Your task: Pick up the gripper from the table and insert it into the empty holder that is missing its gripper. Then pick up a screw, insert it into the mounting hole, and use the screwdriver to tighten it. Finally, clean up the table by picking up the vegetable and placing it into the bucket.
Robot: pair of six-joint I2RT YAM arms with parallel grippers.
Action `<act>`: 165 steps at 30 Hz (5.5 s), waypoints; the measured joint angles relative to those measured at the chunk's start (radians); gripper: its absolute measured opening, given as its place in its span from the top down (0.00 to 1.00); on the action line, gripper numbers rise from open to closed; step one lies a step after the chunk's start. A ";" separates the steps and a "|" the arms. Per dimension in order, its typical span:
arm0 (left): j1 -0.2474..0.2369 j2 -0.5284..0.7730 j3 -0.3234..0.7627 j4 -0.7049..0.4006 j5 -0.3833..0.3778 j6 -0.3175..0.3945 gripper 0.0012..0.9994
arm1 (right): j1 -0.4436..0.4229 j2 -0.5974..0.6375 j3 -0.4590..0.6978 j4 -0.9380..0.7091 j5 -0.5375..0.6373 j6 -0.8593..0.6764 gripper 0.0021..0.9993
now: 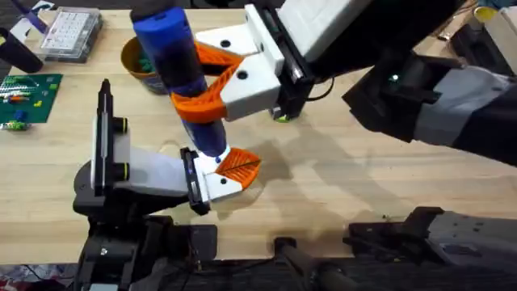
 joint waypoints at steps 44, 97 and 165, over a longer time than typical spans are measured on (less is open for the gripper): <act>0.000 0.000 0.000 0.000 0.000 0.000 1.00 | 0.012 0.037 0.000 -0.006 0.000 -0.019 0.98; 0.000 0.000 0.000 -0.001 0.001 -0.005 1.00 | 0.015 0.037 -0.005 0.014 -0.066 -0.056 0.98; 0.000 0.000 0.000 -0.001 0.003 -0.010 1.00 | -0.085 -0.013 0.239 -0.261 0.092 -0.012 0.98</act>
